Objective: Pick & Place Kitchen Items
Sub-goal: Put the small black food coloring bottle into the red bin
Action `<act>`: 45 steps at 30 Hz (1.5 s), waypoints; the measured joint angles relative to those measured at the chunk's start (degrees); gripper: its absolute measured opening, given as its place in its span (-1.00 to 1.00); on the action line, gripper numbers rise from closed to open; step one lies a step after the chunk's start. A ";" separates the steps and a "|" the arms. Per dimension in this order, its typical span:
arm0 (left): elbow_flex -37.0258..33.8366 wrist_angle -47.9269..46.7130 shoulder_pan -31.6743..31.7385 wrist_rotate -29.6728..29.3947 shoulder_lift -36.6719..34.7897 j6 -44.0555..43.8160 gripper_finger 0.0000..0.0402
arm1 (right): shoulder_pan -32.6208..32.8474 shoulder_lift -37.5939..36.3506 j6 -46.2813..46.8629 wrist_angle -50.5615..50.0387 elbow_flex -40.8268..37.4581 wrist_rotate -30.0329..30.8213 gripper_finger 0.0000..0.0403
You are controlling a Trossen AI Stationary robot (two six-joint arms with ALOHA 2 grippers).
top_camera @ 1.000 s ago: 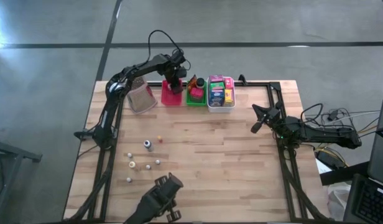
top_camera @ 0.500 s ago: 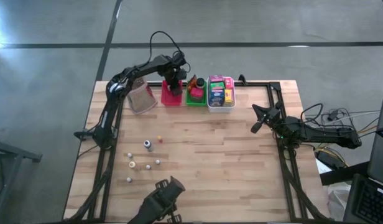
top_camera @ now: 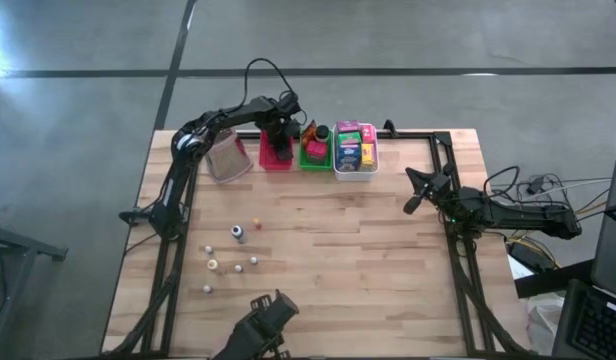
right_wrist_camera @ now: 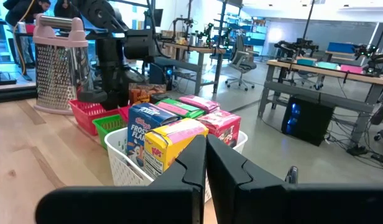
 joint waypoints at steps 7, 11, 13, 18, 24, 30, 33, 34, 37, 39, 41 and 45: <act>-0.24 0.59 0.00 -0.05 0.00 -0.01 -0.51 | 0.00 0.00 0.00 0.00 0.01 -0.01 -0.96; -0.24 1.99 0.00 -0.07 0.00 0.01 -0.51 | -0.02 0.00 0.00 0.00 0.00 -0.02 -0.96; -0.24 2.30 0.00 -0.08 0.00 0.13 -0.51 | 0.00 0.00 0.00 0.00 0.00 -0.02 -0.96; -0.24 2.30 0.00 -0.13 0.00 0.19 -0.51 | 0.00 0.00 0.00 0.00 0.00 -0.02 -0.96; -0.24 2.37 0.00 -0.15 0.00 0.34 -0.44 | 0.00 0.00 0.00 0.00 0.01 -0.02 -0.96; -0.24 2.63 0.02 -0.39 0.00 0.32 -0.24 | 0.00 0.00 0.00 0.00 0.00 -0.02 -0.96; -0.24 2.61 0.02 -0.35 0.00 0.30 -0.19 | 0.00 0.00 0.00 0.00 0.00 -0.02 -0.96; -0.24 2.59 0.02 -0.35 0.00 0.24 -0.18 | 0.00 0.00 0.00 0.00 0.02 0.00 -0.96; -0.24 2.46 0.02 -0.26 0.00 -0.03 -0.17 | 0.00 0.00 0.00 0.00 0.02 0.00 -0.96; -0.24 2.19 0.02 -0.17 0.00 -0.03 -0.17 | 0.00 0.00 0.00 0.00 0.00 -0.02 -0.96; -0.24 2.12 0.02 -0.17 0.00 -0.03 -0.17 | 0.00 0.00 0.00 0.00 0.00 -0.02 -0.96; -0.22 1.75 0.00 -0.15 -0.13 -0.03 -0.17 | 0.00 0.00 0.00 0.00 0.00 -0.02 -0.96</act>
